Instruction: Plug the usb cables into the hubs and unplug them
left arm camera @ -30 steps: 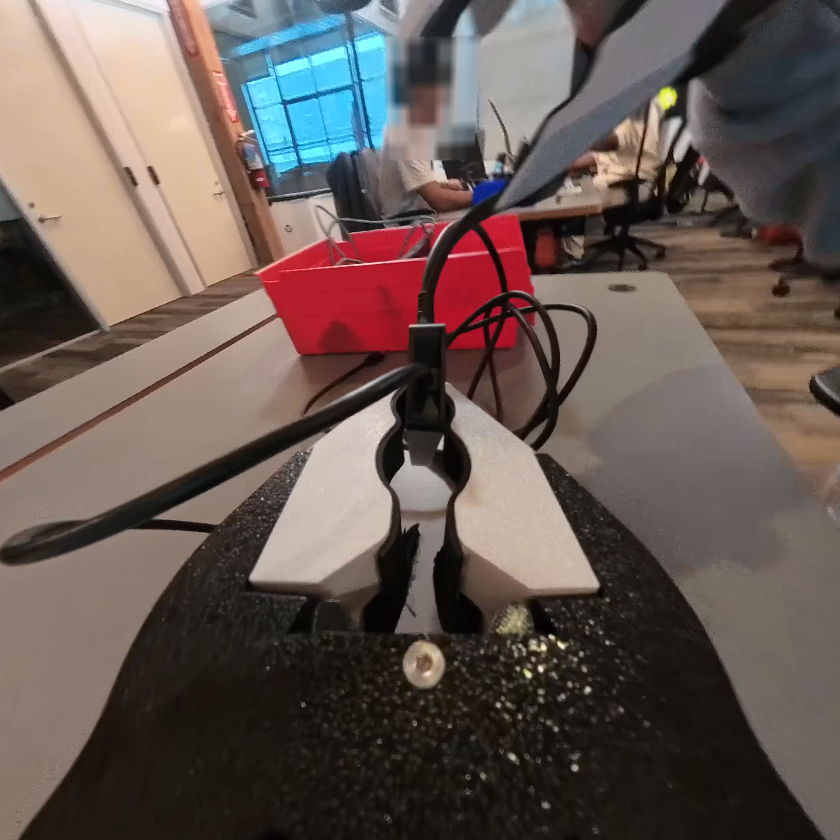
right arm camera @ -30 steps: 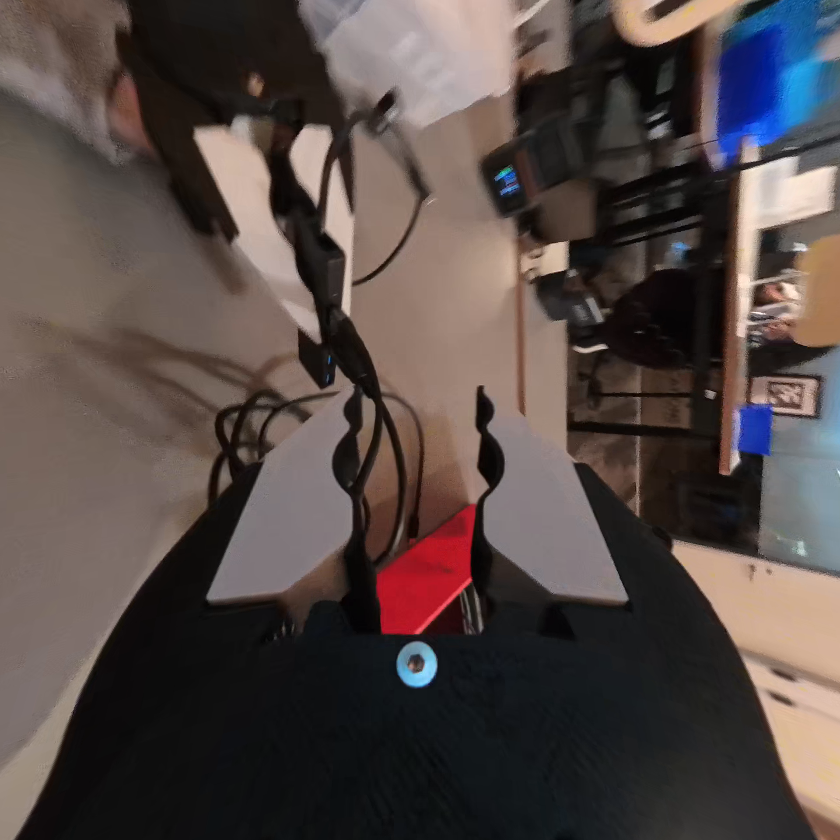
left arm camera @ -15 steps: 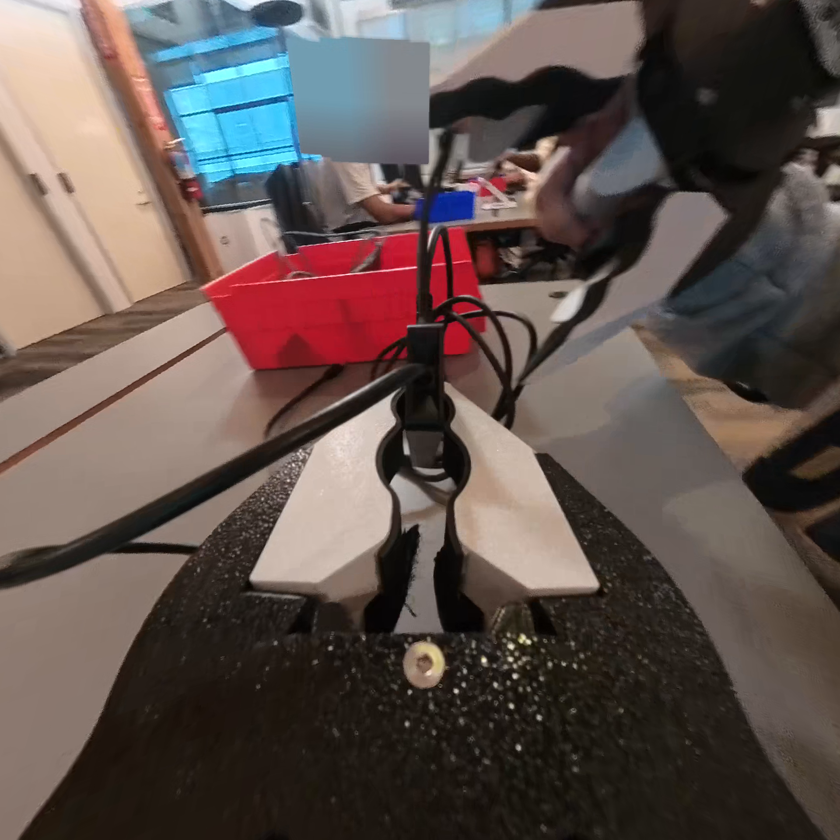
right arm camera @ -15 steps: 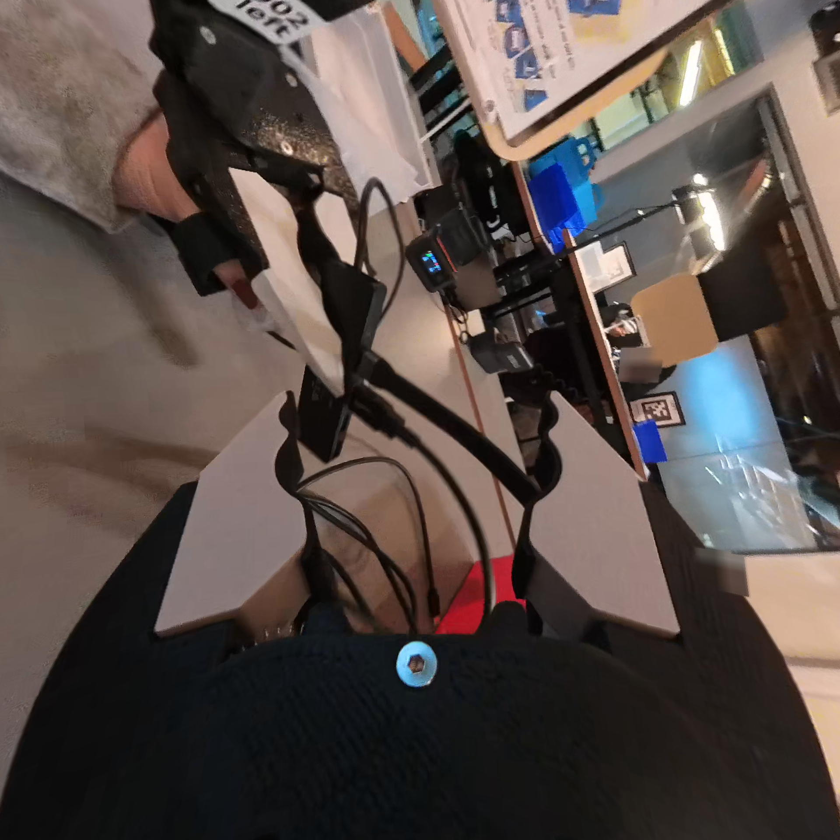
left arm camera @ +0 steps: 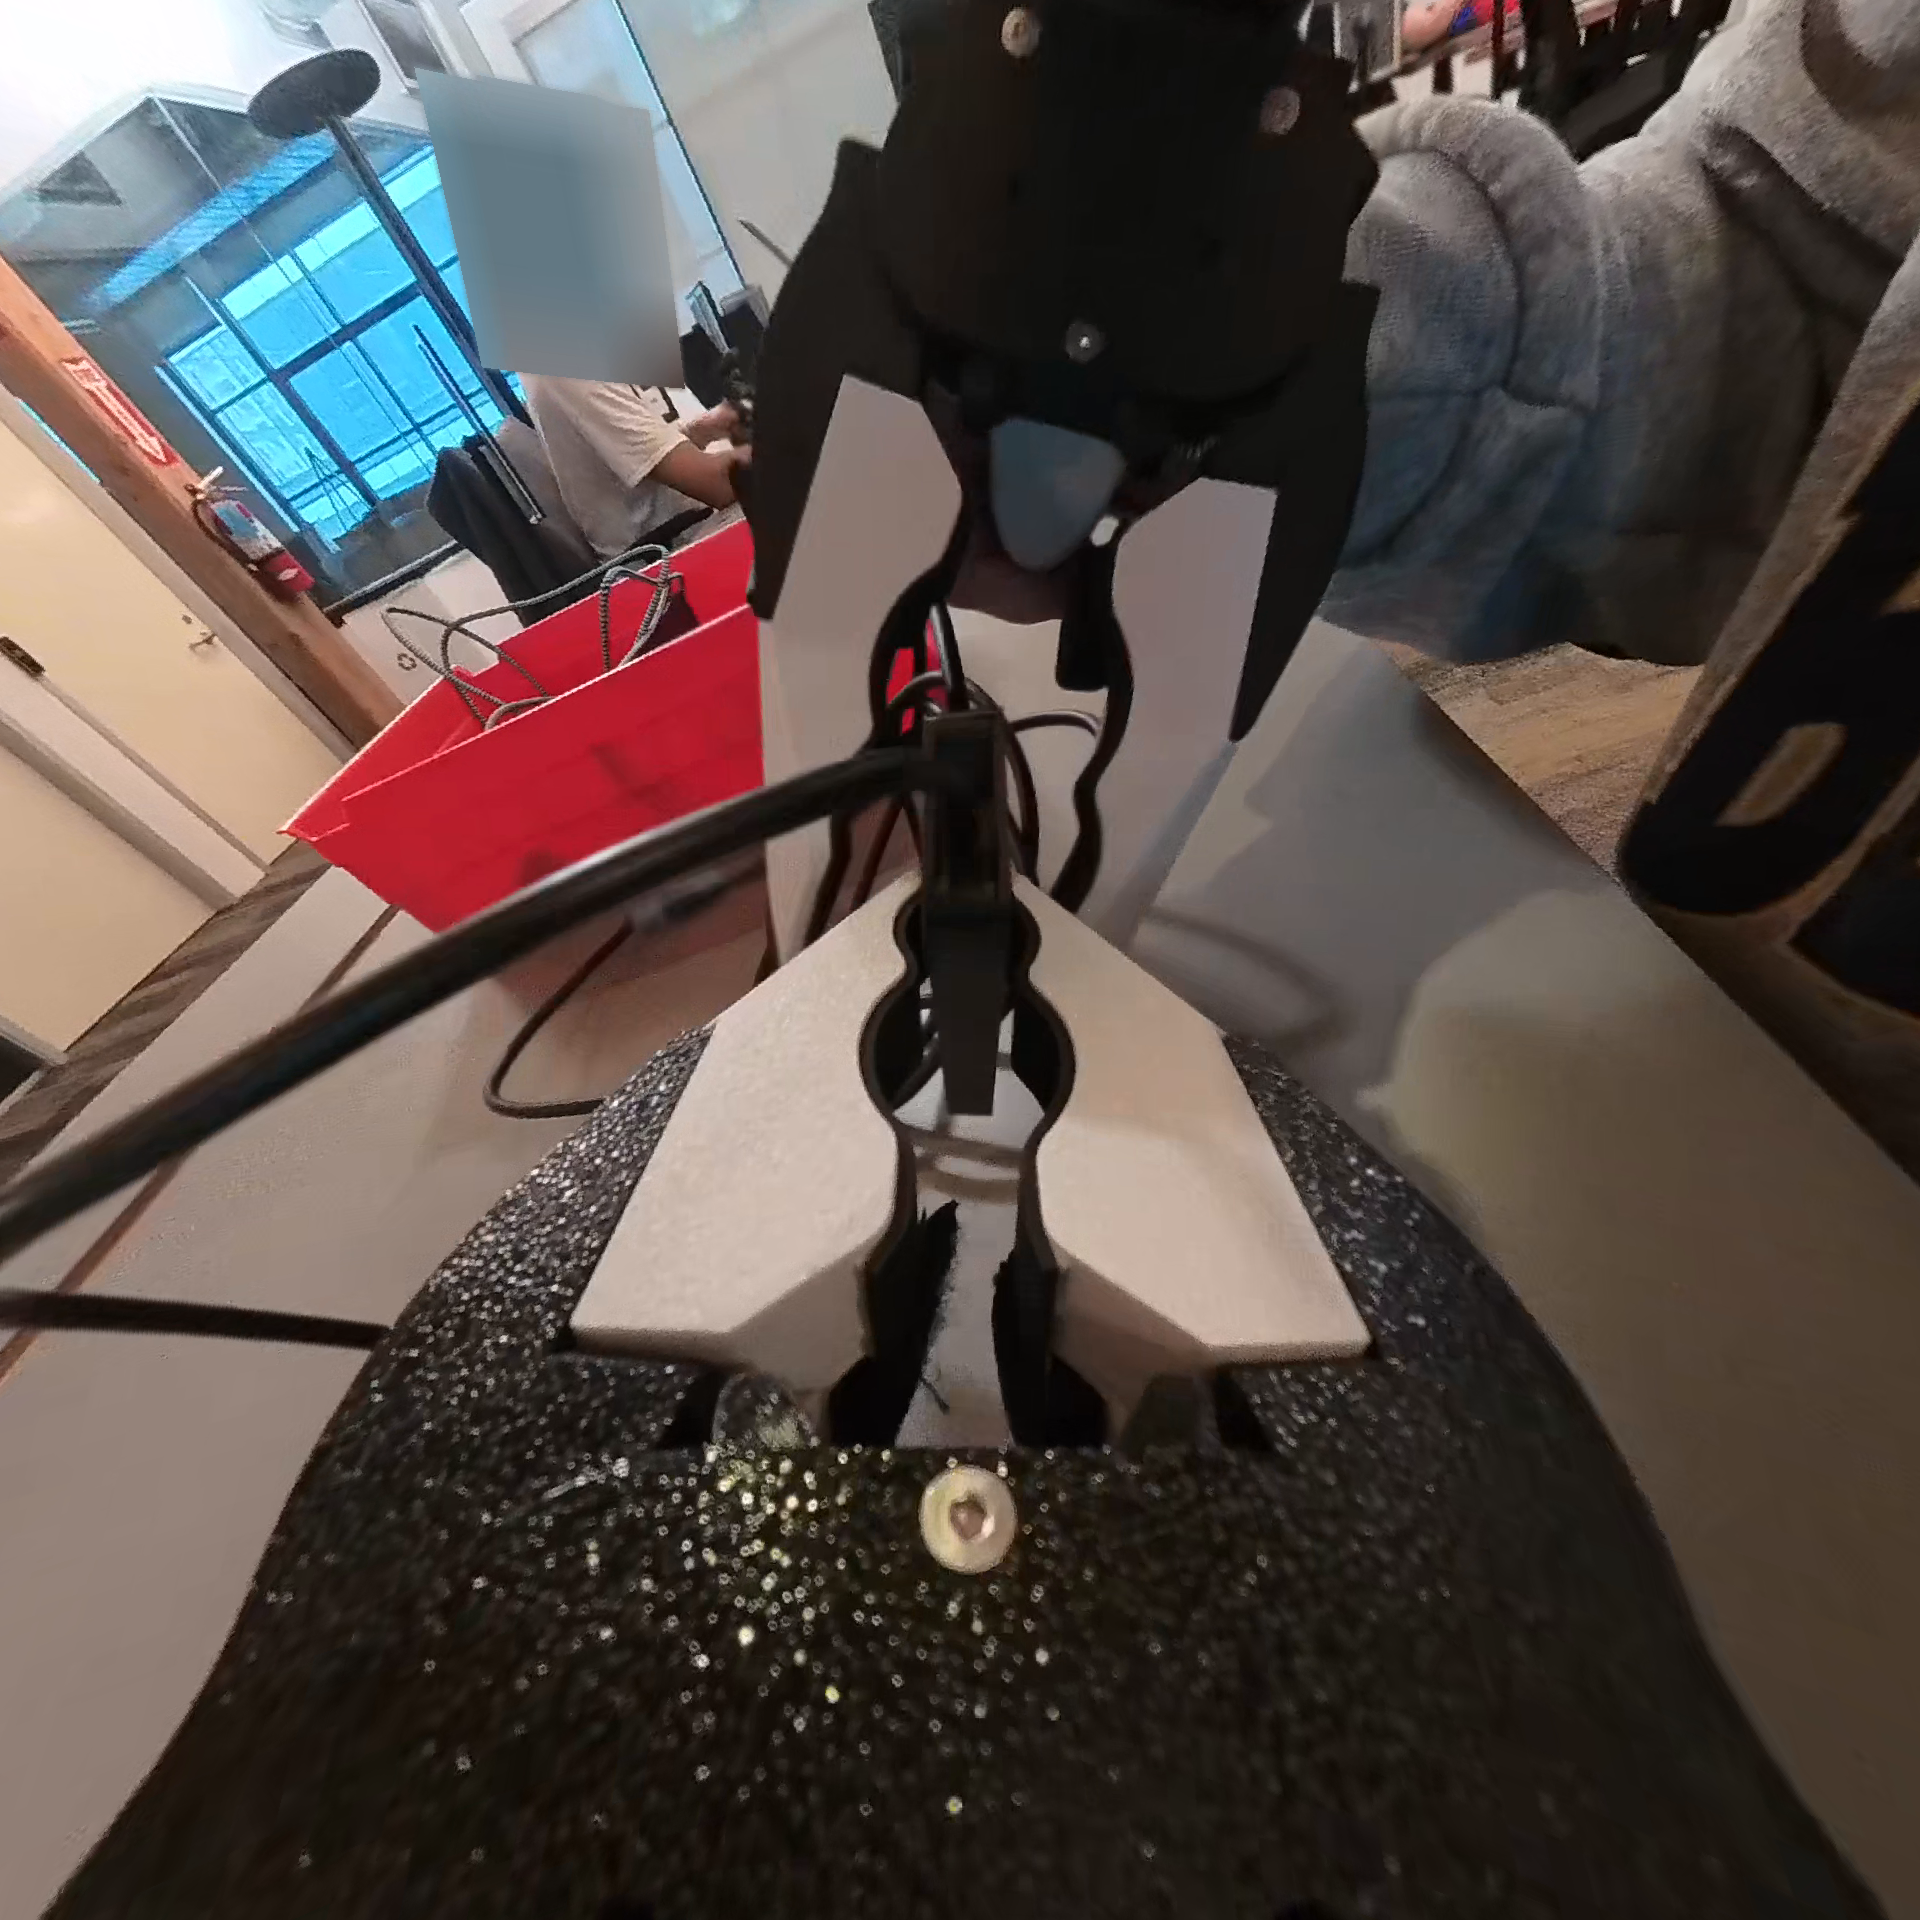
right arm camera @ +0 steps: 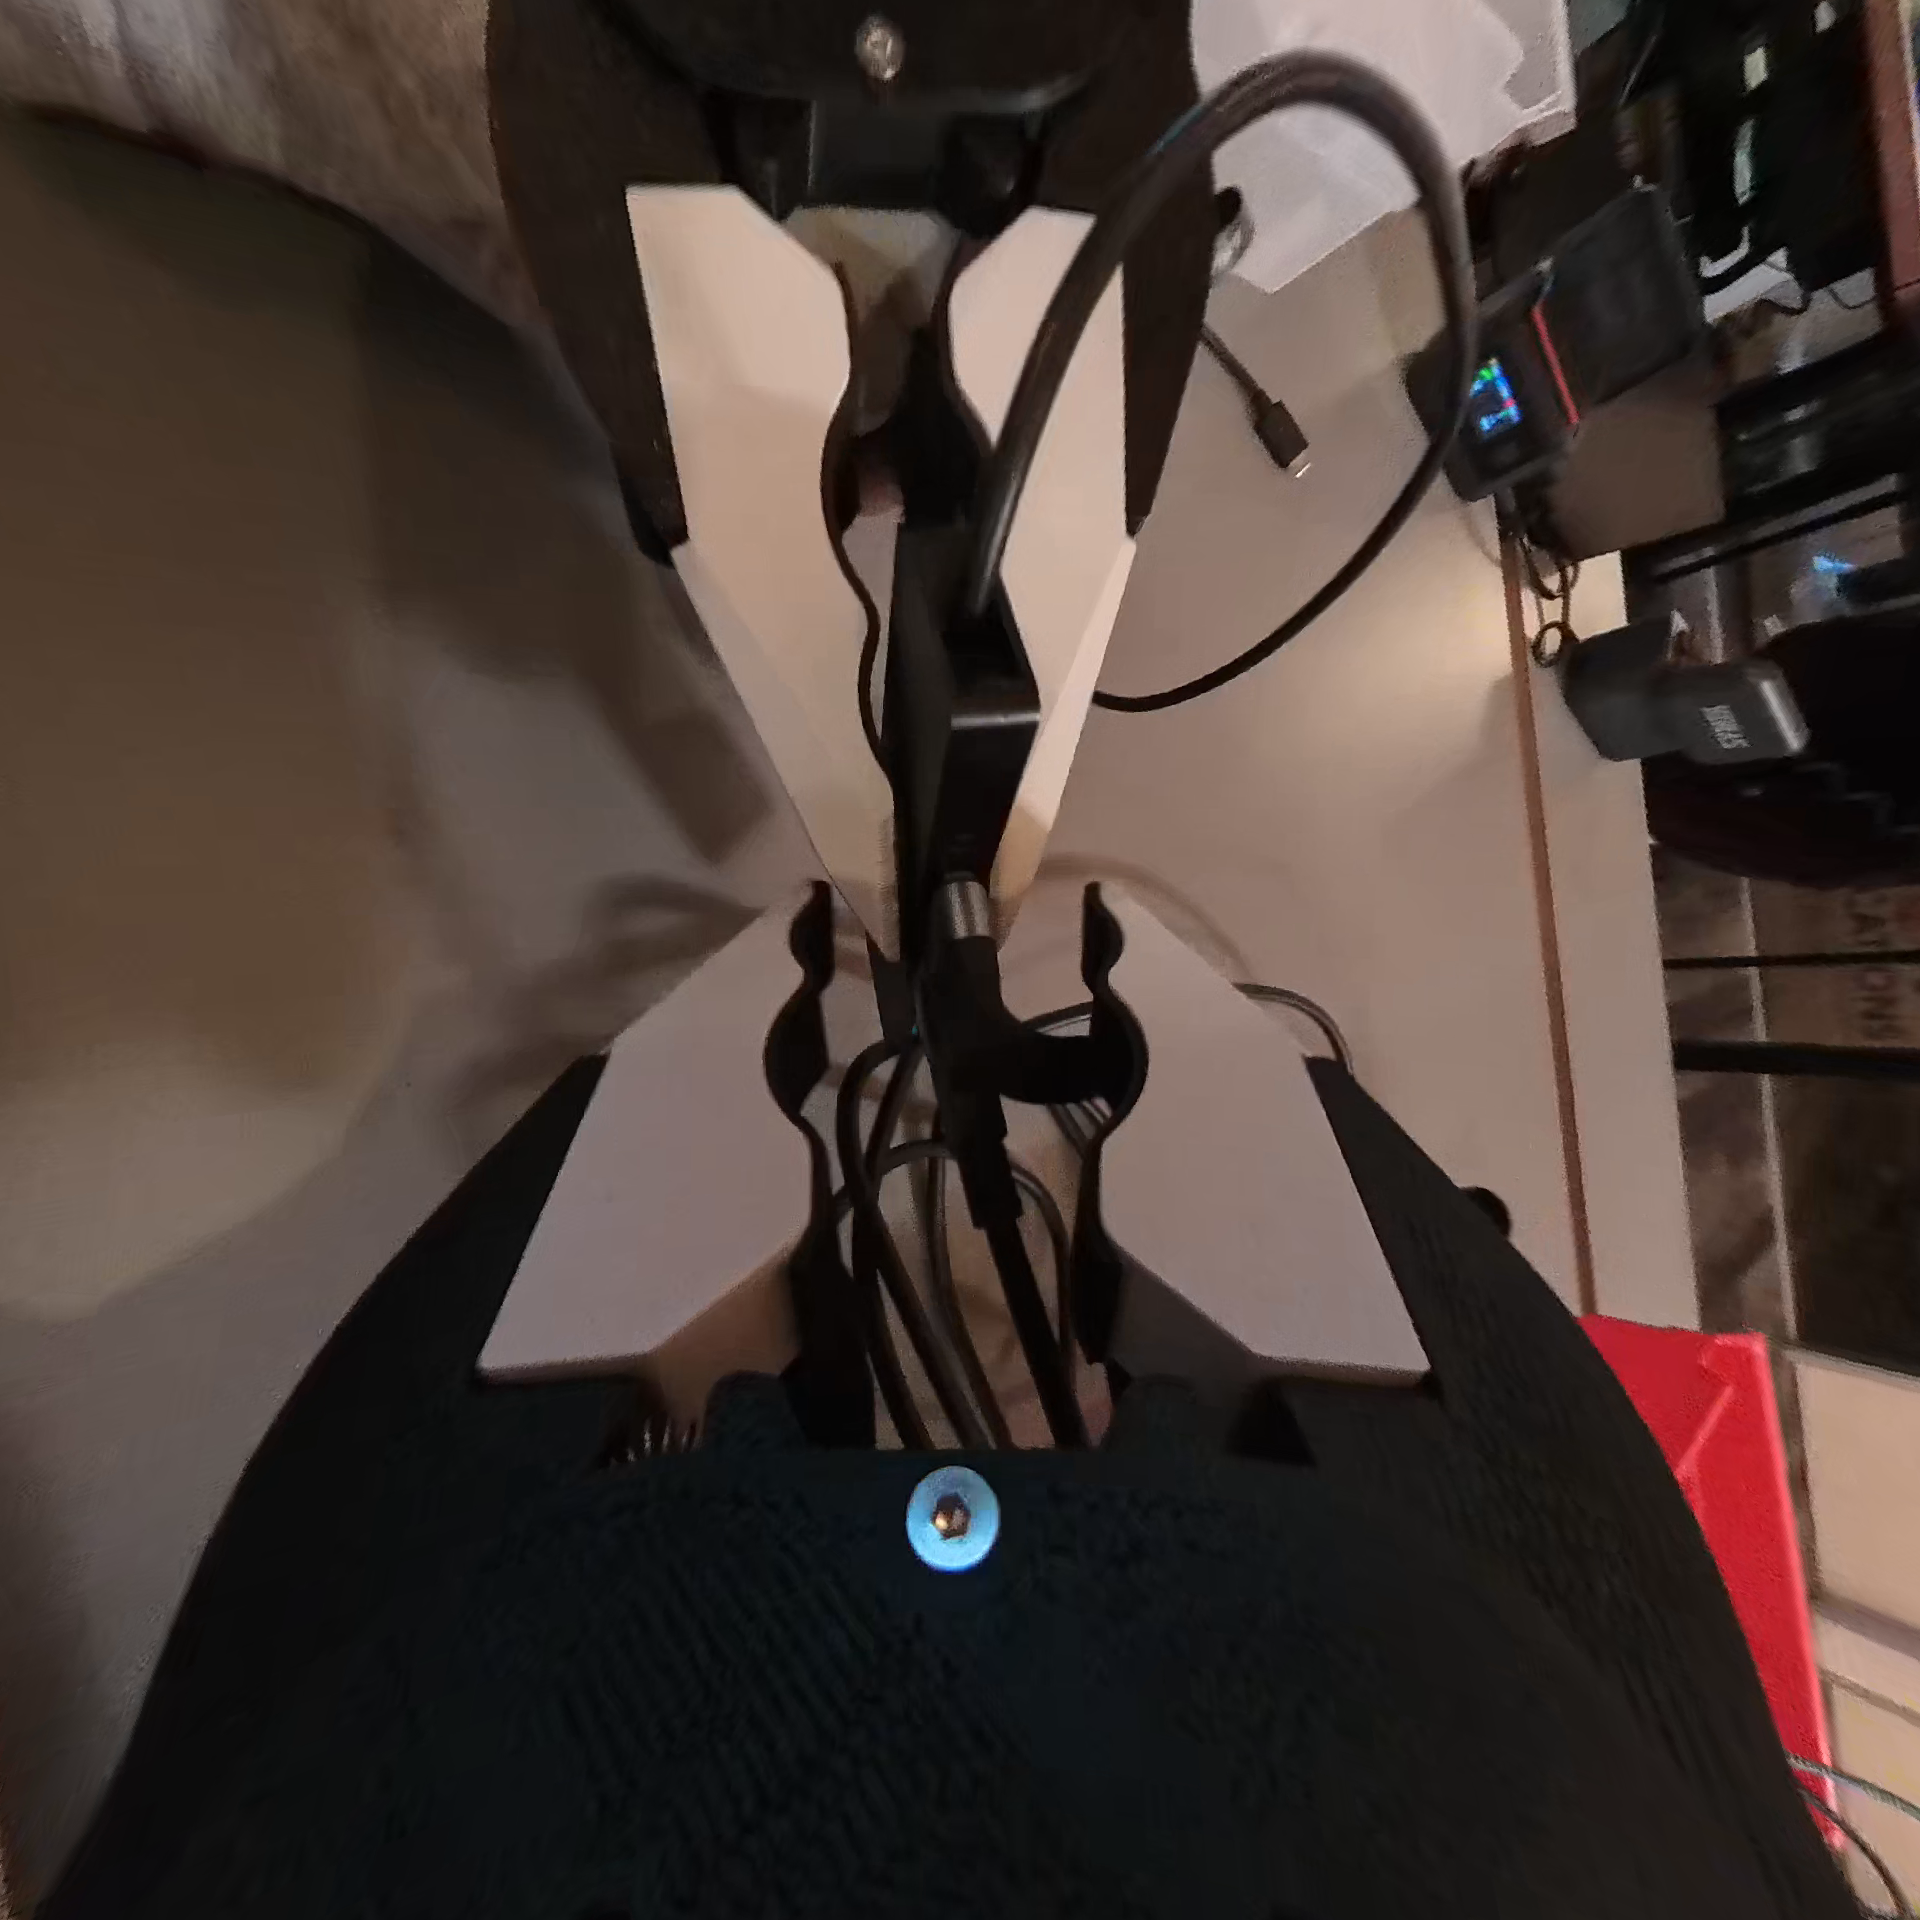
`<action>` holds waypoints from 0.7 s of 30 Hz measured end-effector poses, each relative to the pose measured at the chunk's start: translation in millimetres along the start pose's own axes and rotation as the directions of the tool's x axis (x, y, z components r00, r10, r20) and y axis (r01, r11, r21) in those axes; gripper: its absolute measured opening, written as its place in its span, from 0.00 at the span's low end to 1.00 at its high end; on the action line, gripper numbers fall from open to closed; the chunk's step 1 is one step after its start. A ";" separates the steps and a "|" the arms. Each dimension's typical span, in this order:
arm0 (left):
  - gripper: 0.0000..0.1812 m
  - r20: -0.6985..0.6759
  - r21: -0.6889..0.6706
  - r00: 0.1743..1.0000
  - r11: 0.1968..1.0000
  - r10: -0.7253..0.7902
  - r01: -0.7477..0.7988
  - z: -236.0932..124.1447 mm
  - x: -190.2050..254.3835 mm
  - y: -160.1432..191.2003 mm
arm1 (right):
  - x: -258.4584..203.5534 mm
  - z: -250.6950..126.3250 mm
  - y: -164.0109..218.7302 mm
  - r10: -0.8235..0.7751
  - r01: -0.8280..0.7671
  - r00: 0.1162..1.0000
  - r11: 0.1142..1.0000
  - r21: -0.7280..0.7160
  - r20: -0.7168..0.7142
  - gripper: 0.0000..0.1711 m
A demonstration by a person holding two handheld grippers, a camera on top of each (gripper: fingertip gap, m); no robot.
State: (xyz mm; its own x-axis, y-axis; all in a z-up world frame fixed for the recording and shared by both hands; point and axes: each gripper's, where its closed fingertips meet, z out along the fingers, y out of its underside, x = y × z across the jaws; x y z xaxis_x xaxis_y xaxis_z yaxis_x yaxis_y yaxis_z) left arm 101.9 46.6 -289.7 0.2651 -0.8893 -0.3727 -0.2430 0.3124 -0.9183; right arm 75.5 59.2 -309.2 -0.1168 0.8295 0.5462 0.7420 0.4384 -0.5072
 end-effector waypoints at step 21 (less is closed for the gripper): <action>0.24 0.306 0.181 0.943 0.981 -0.130 0.077 -35.8 -61.5 -19.3 | 37.6 -35.2 11.3 0.195 -0.183 0.979 0.971 0.154 -0.063 0.06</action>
State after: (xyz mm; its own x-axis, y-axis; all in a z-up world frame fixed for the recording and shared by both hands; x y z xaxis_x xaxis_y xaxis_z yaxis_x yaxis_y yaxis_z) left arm 56.9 83.3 -244.3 0.5673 -0.7771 -0.2726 -0.0494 0.2982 -0.9532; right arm 102.7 83.1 -270.9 0.0720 0.8753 0.4781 0.6399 0.3272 -0.6953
